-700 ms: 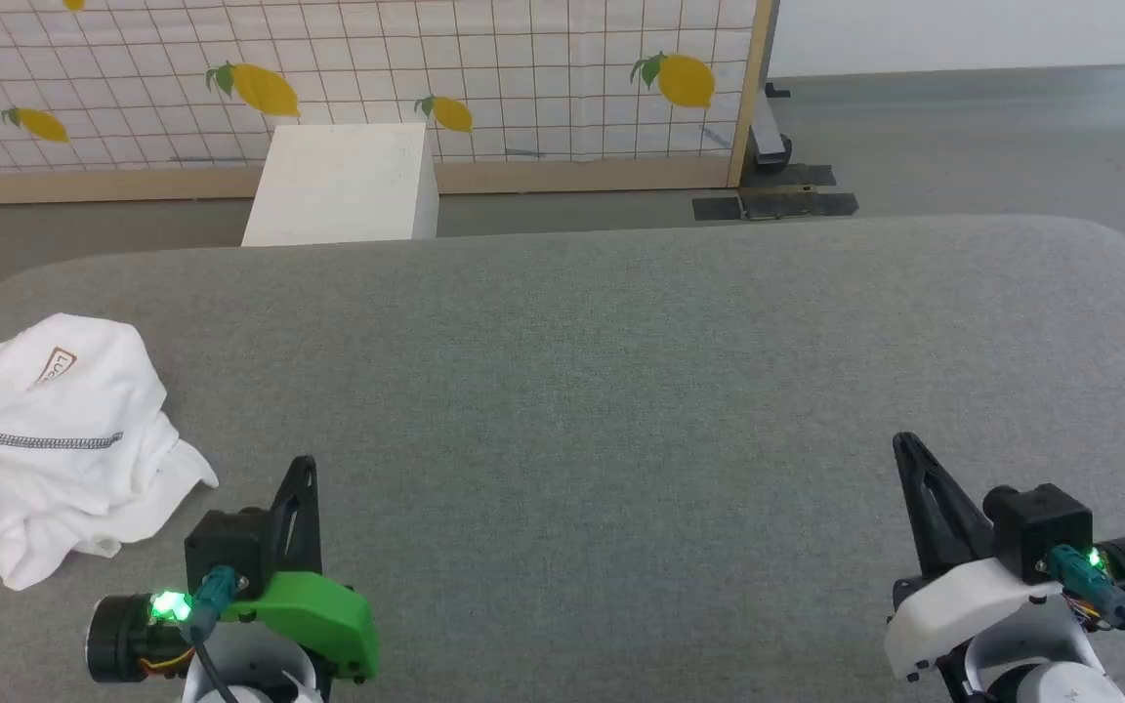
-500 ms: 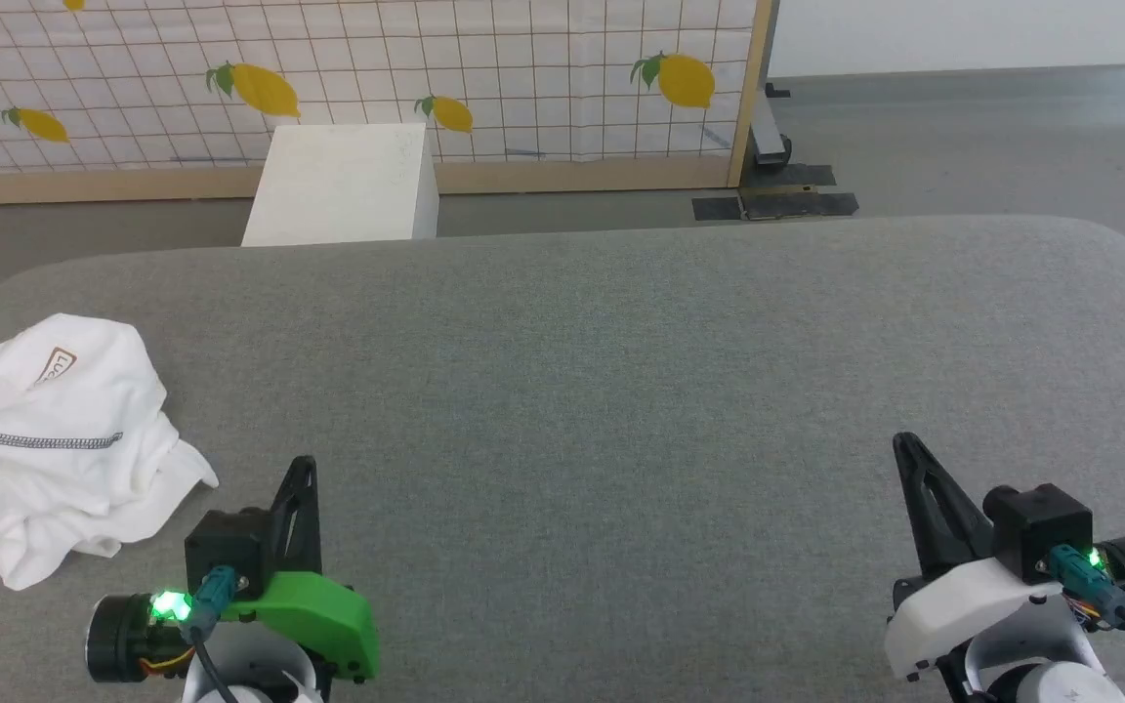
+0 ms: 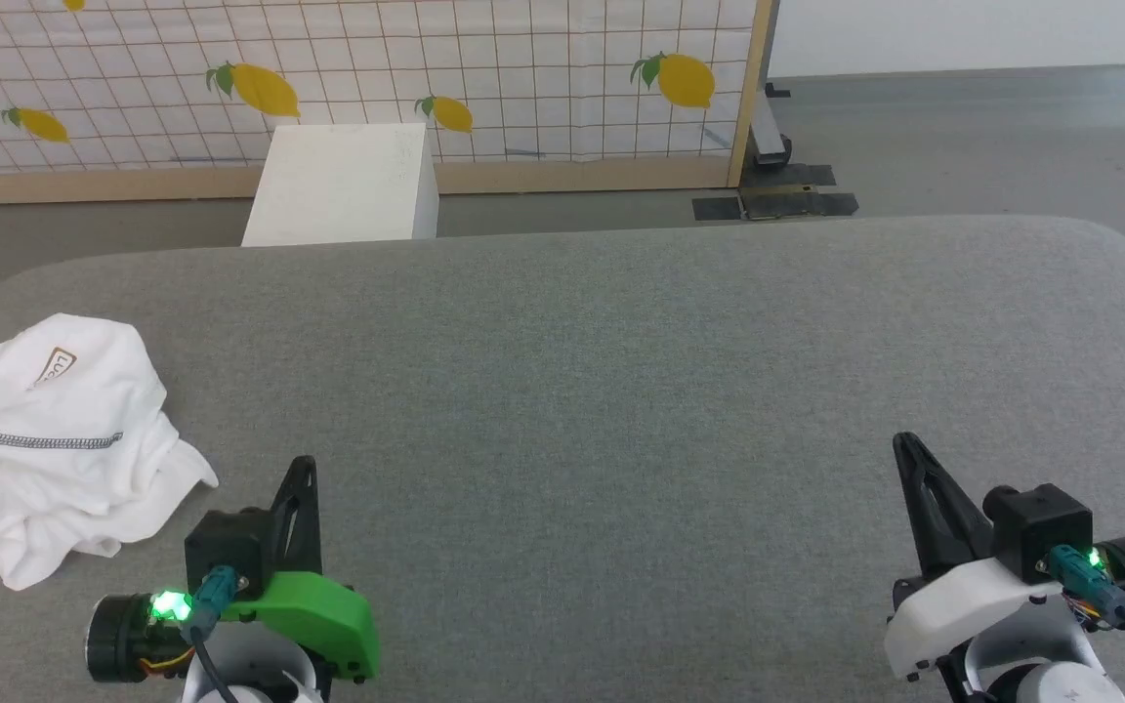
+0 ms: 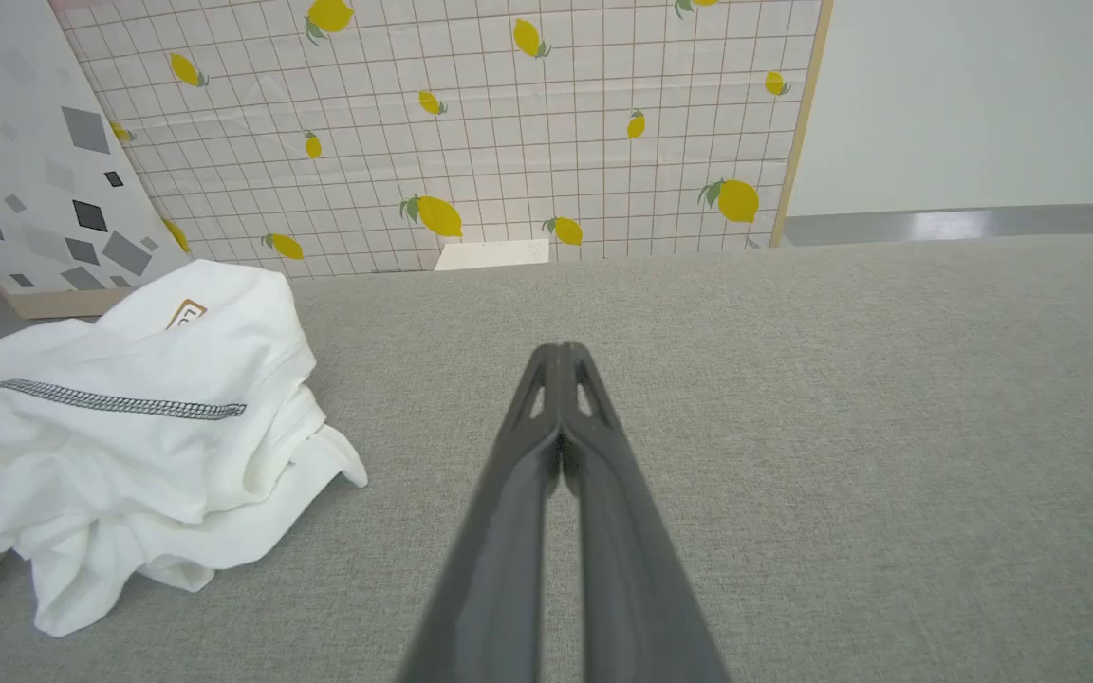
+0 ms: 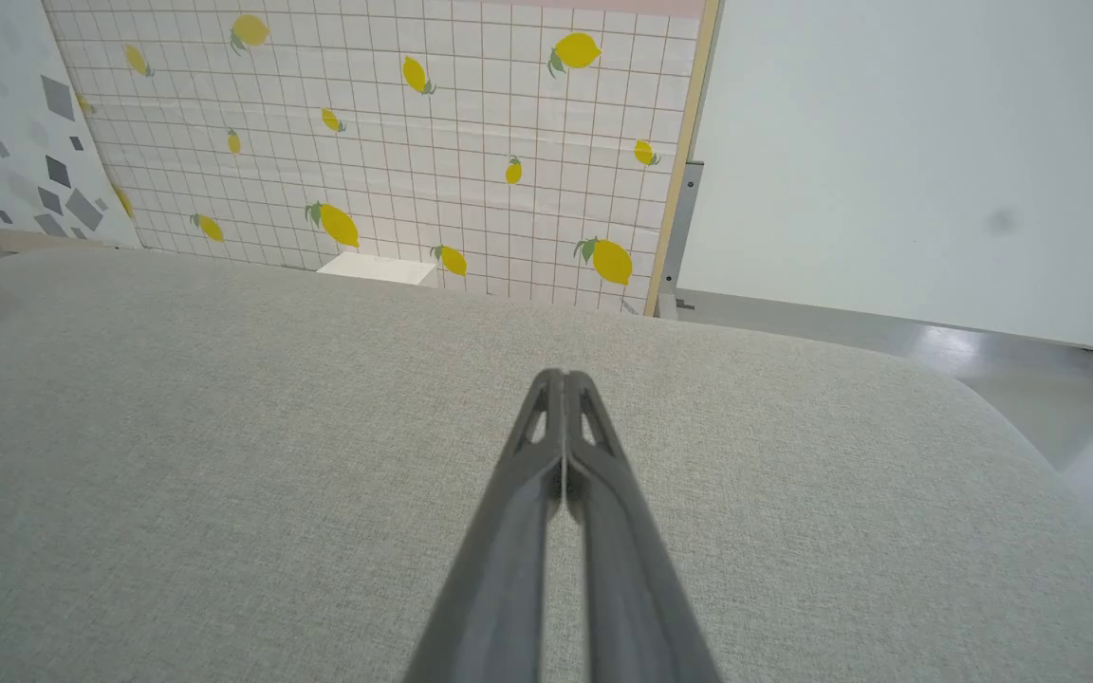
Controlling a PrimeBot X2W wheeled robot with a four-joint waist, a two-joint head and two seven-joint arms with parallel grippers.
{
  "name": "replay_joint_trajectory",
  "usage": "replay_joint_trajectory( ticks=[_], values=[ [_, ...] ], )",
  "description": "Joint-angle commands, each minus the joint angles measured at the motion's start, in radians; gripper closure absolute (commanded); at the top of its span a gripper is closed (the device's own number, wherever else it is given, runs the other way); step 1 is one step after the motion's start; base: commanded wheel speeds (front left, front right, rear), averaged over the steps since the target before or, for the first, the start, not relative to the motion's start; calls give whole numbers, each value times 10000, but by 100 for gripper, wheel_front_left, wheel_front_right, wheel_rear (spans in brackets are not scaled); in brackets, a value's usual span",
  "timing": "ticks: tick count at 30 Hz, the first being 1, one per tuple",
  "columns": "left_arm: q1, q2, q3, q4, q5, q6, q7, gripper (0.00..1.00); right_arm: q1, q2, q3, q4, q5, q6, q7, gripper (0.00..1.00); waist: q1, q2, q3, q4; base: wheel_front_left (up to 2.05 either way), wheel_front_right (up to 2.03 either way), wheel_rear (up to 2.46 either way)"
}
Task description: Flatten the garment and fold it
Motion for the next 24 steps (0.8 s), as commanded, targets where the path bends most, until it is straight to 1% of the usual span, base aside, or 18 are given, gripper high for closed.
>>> replay_joint_trajectory(
  ticks=[1,2,3,24],
  values=[
    [-178,-55,37,32,103,-11,14,100,-166,15,14,16,72,-17,1,100,0,0,0,0,0,0,0],
    [-178,-55,37,32,103,-11,14,100,-166,15,14,16,72,-17,1,100,0,0,0,0,0,0,0],
    [4,2,-6,-2,-4,0,0,0,2,0,-2,0,-2,0,0,0,0,0,0,0,0,0,0],
    [141,-6,-174,-149,-247,47,-359,0,200,0,-346,-44,194,-2,-361,0,0,0,14,14,0,0,0]
  ],
)
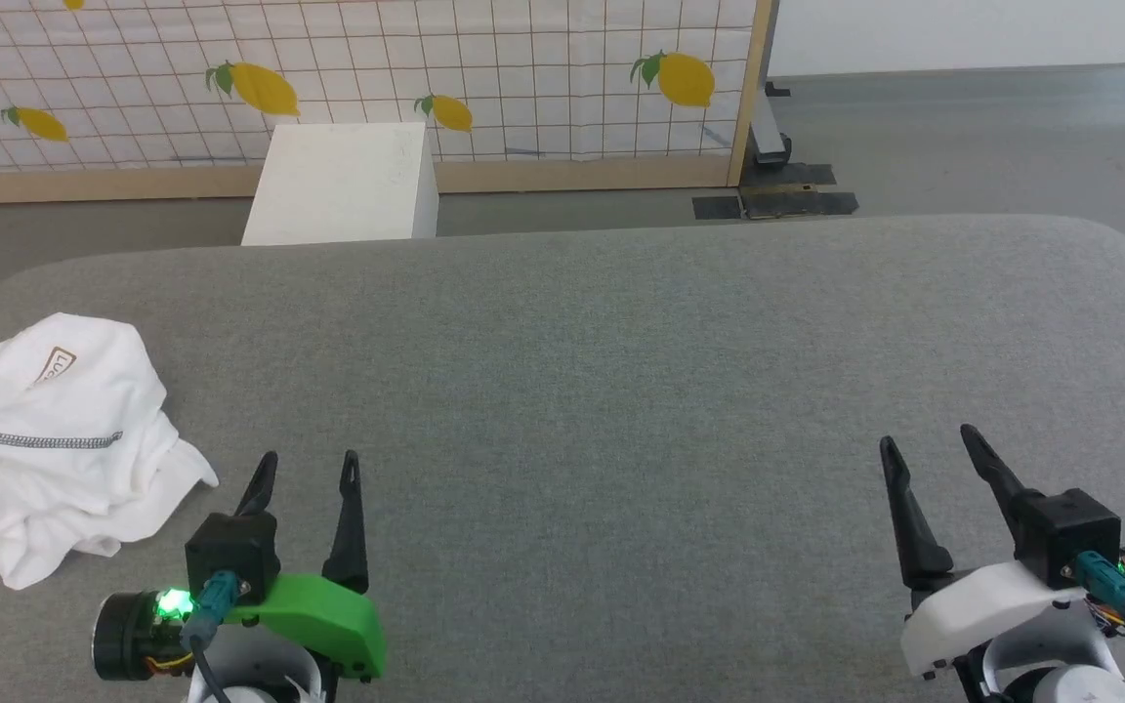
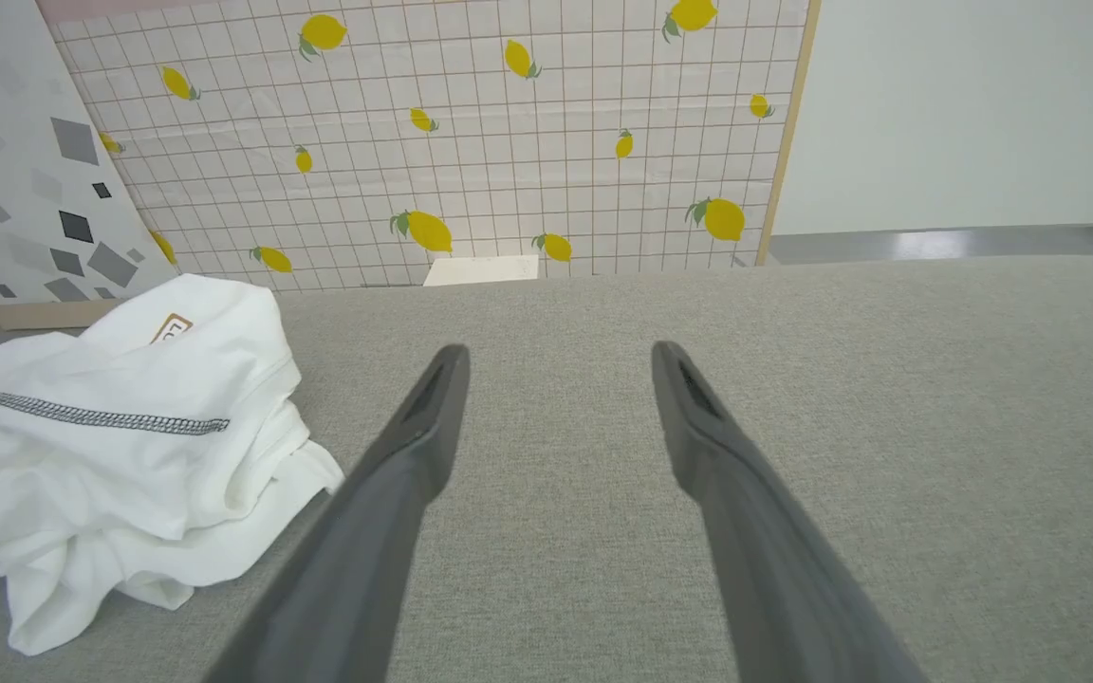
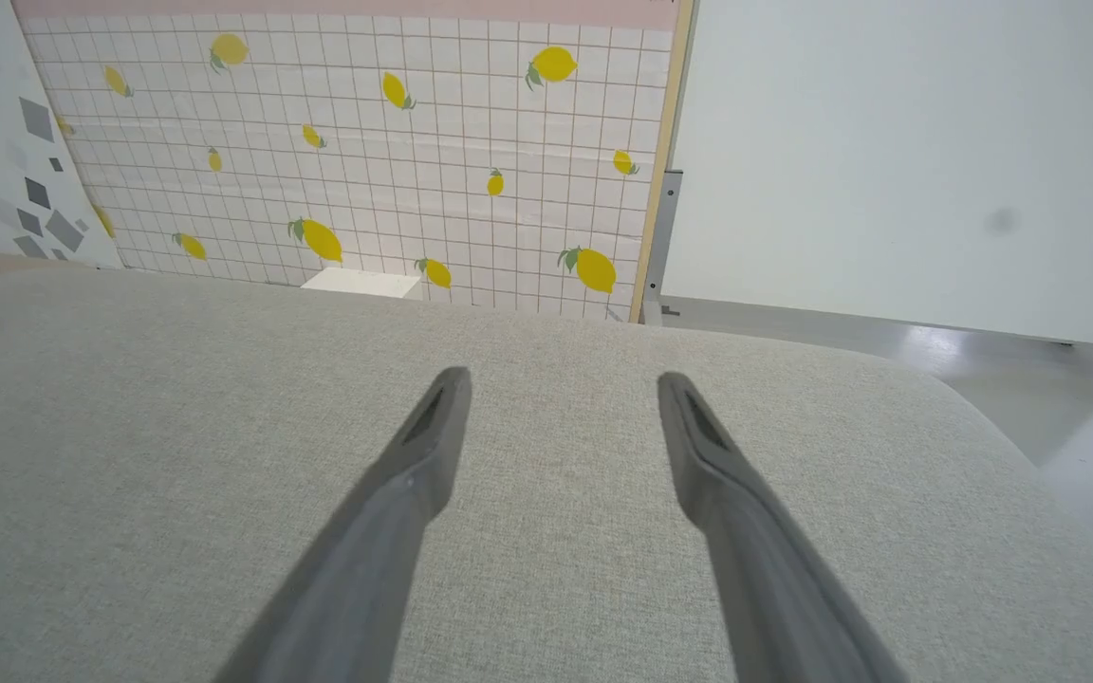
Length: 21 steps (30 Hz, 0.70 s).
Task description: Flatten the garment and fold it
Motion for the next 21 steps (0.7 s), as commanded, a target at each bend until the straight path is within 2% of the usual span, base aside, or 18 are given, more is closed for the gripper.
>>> replay_joint_trajectory(
  ticks=[1,10,21],
  values=[
    [115,-8,-46,-71,-91,50,-116,0,152,2,-69,-38,92,-3,-114,0,0,0,0,17,0,0,0],
    [154,-12,-76,-182,-262,80,-298,0,233,4,-305,-35,122,-4,-297,0,0,0,23,251,0,0,0],
    [311,-17,-66,-314,-470,138,-525,0,256,5,-408,-106,119,-5,-526,0,0,0,61,846,0,0,0]
  ],
)
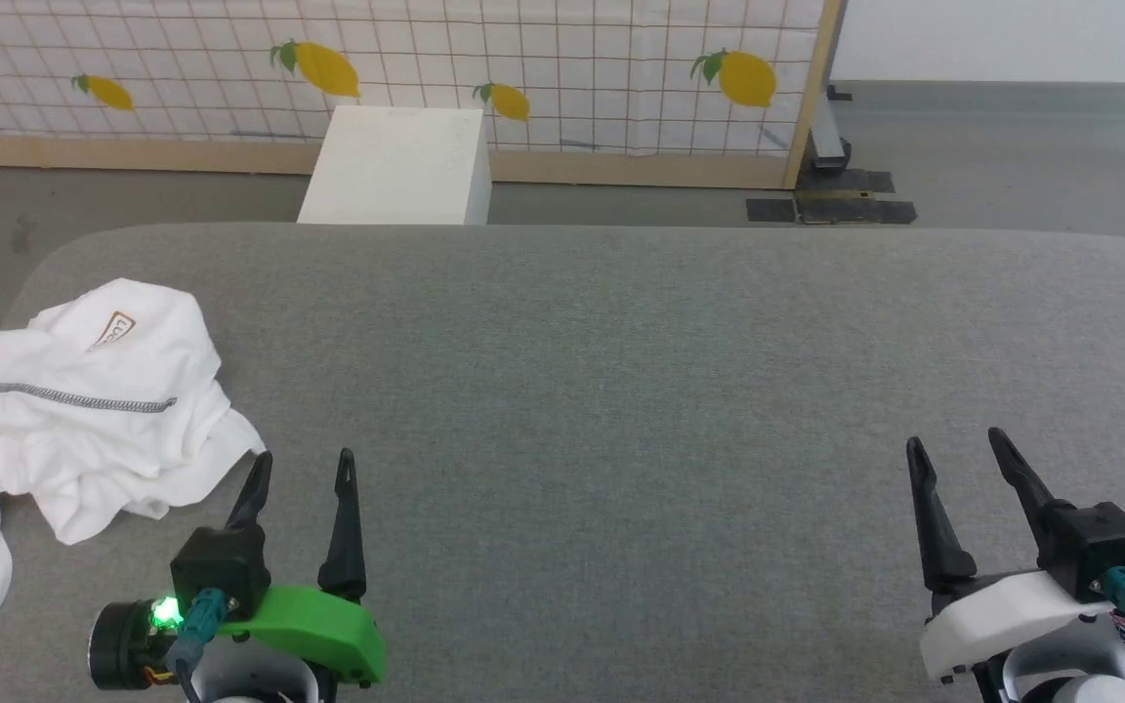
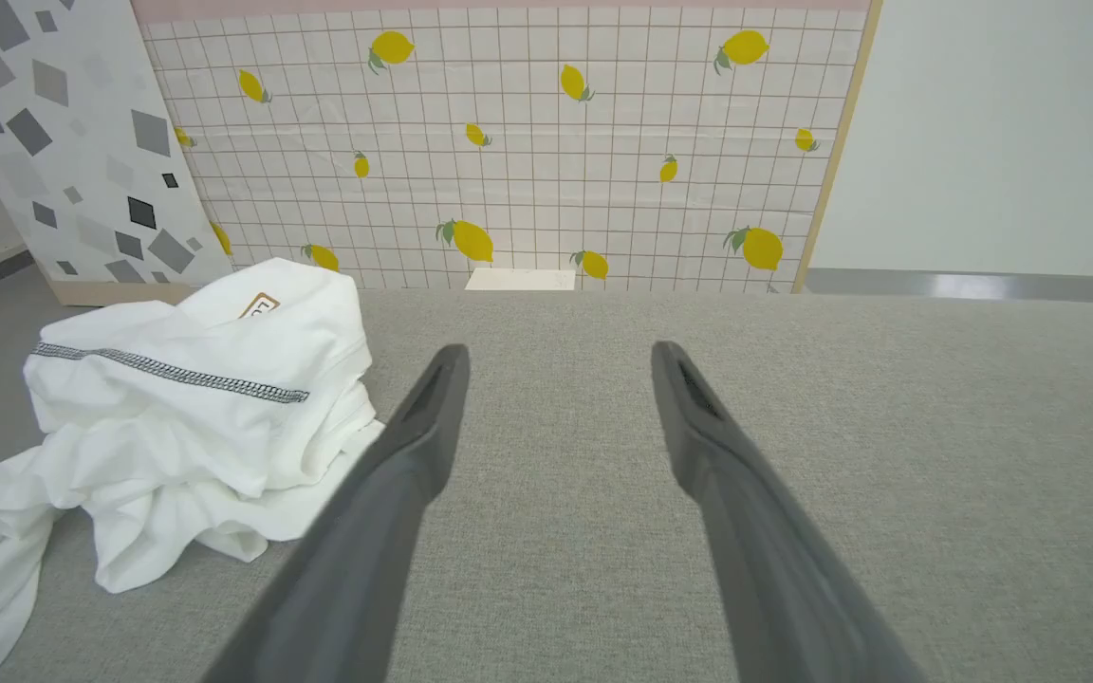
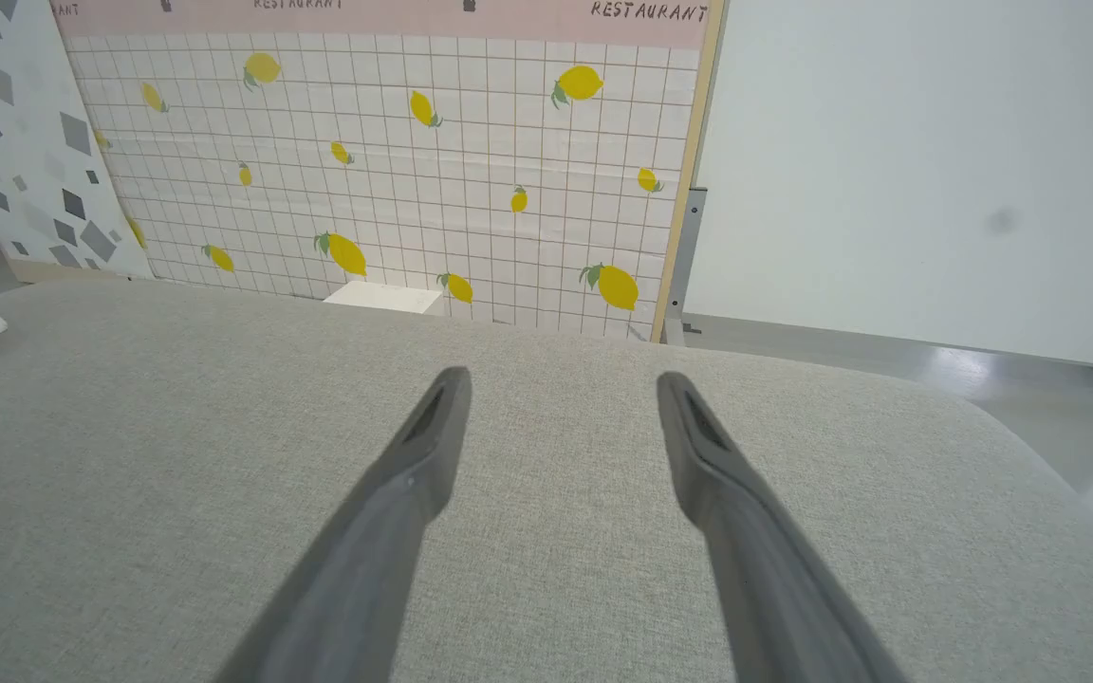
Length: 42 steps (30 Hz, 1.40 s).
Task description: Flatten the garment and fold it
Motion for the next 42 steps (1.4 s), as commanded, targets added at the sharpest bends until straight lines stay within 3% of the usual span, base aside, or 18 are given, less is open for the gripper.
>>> replay_joint_trajectory(
  ticks=[1,42],
  values=[
    [113,-18,-24,-46,-177,53,-103,0,77,5,-30,-64,50,-5,-107,0,0,0,15,179,0,0,0],
    [703,-37,-340,-204,-1172,385,-986,0,90,11,1234,0,-22,-11,-876,0,0,0,78,3152,0,0,0]
  ],
)
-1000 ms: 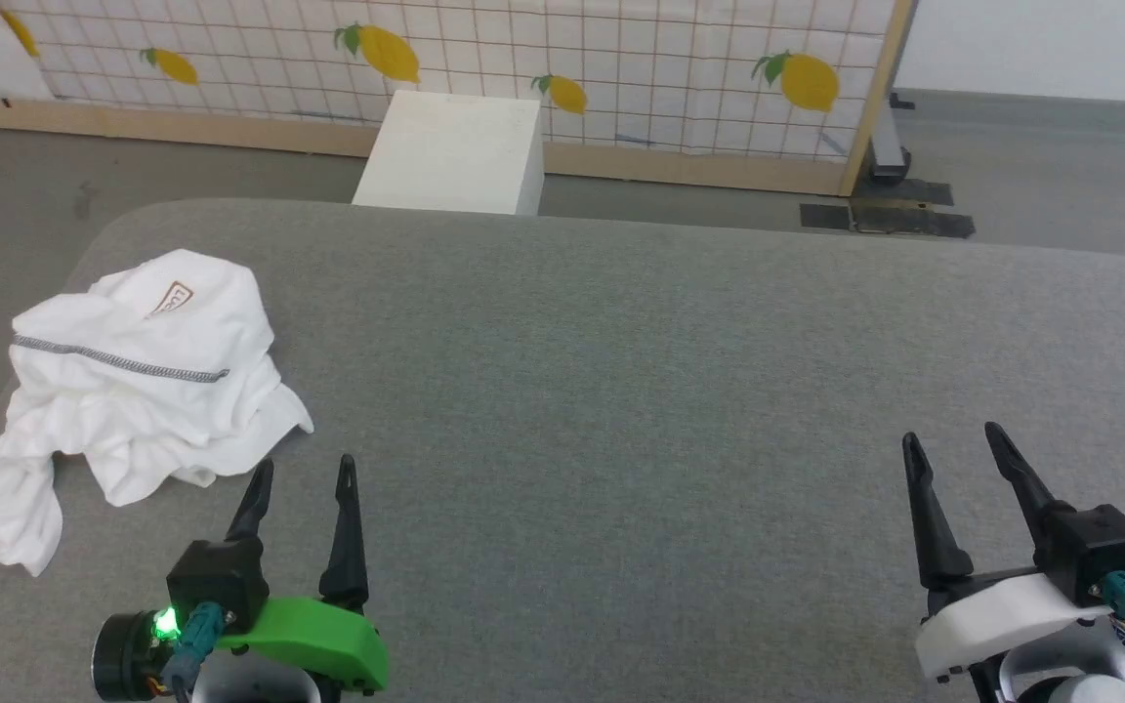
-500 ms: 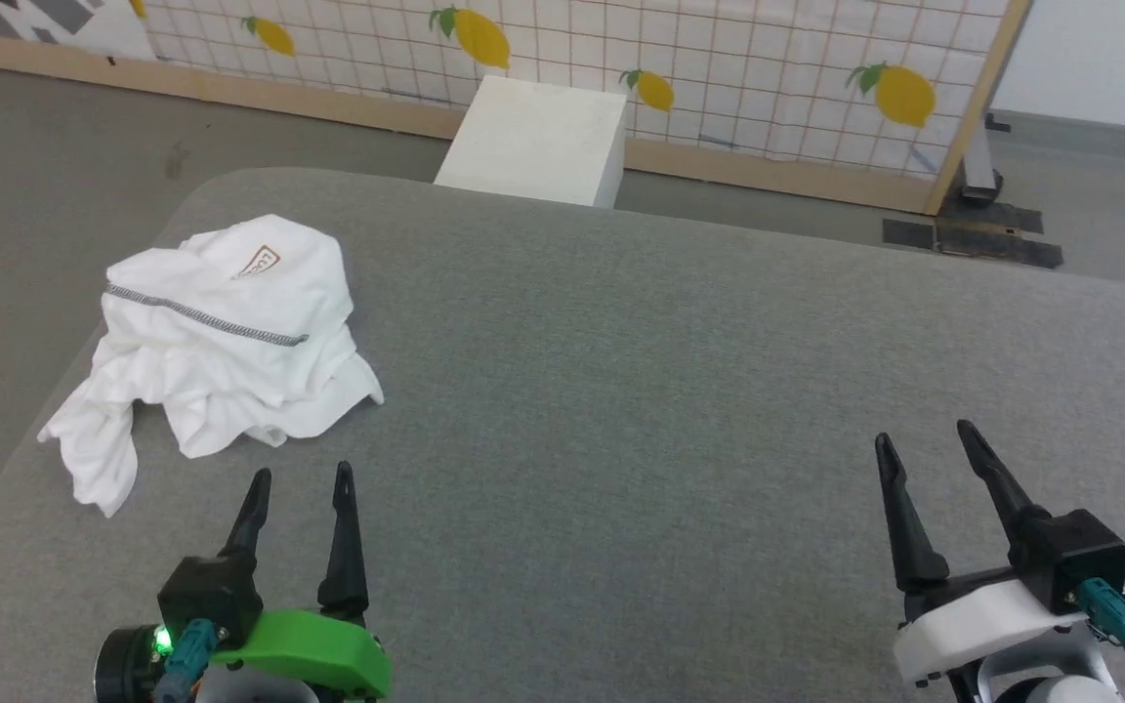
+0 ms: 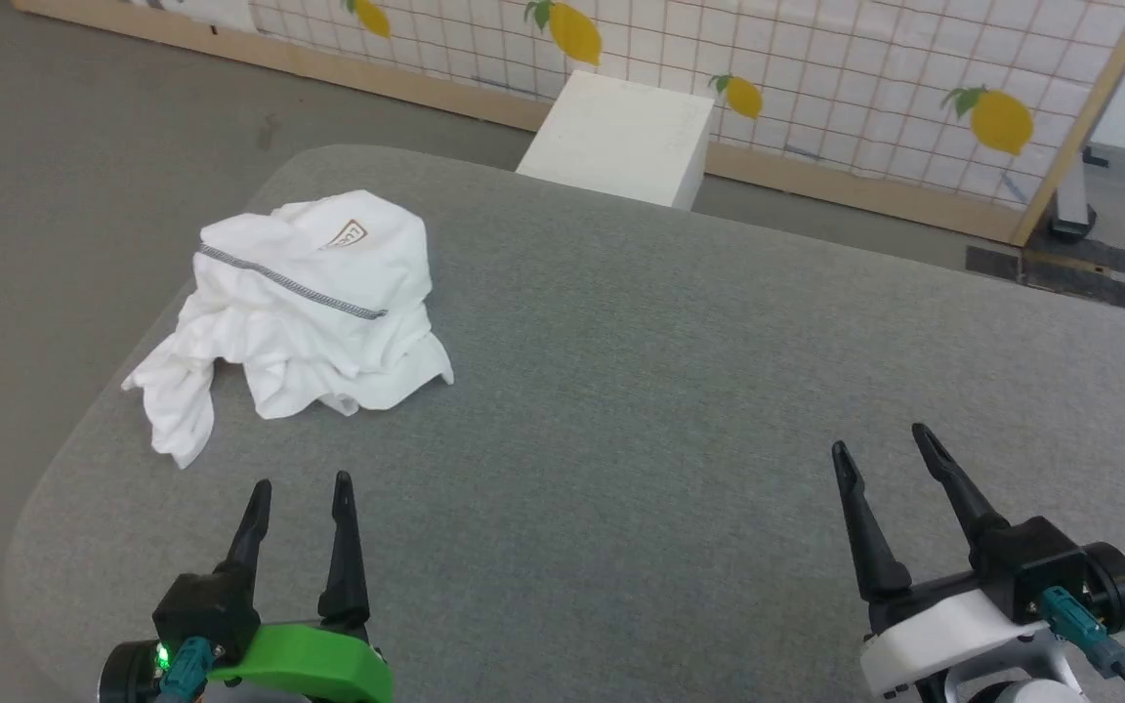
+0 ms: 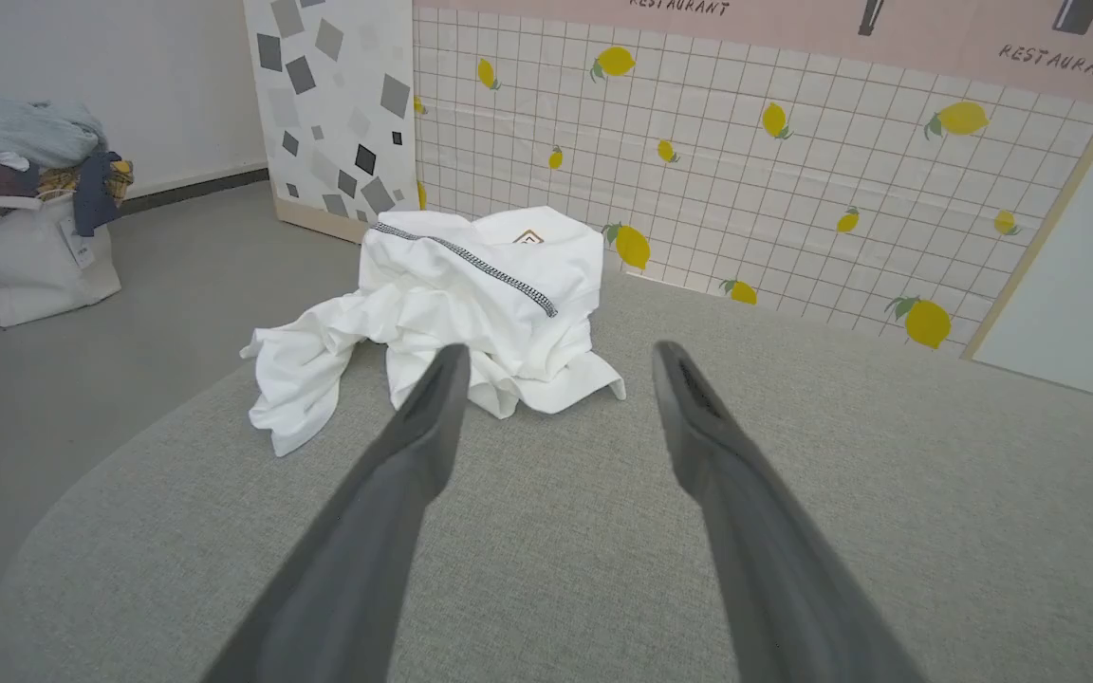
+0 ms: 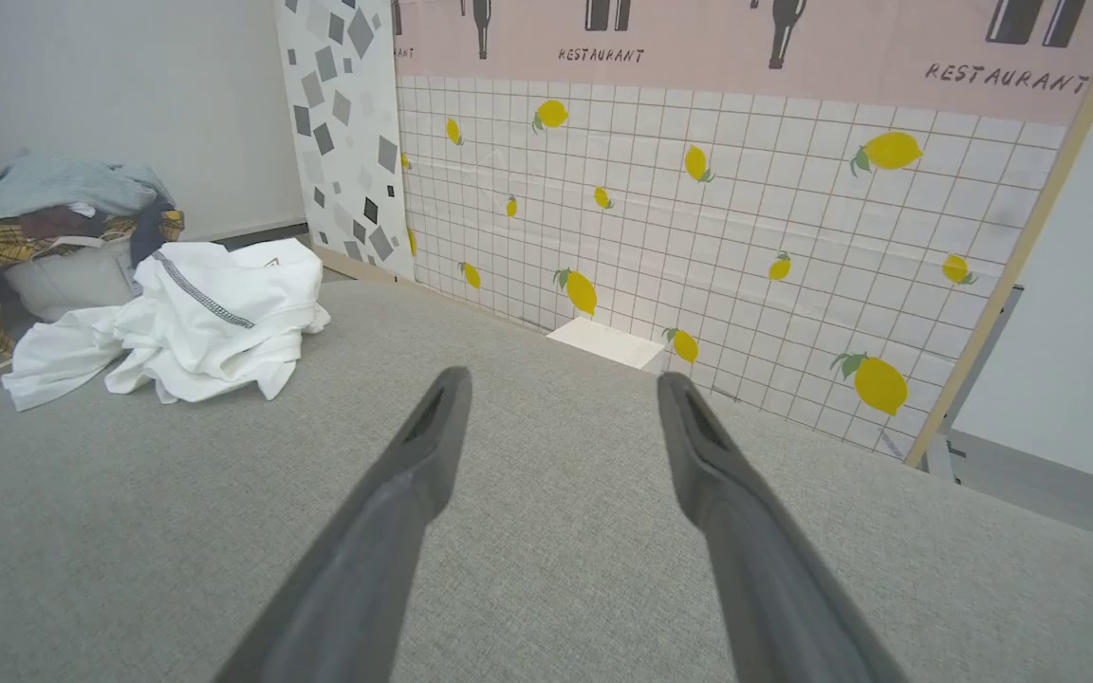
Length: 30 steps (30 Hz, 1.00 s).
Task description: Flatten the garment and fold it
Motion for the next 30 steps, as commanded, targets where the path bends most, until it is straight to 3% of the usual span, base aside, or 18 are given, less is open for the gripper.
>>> replay_joint_trajectory(
  ticks=[1,30],
  values=[
    [116,-38,-50,-27,-125,36,-118,0,75,7,55,35,42,-11,-104,0,0,0,-24,267,0,0,0],
    [589,-51,-12,38,-575,-90,-719,0,240,11,510,240,259,-15,-778,0,0,0,-303,1797,0,0,0]
  ],
)
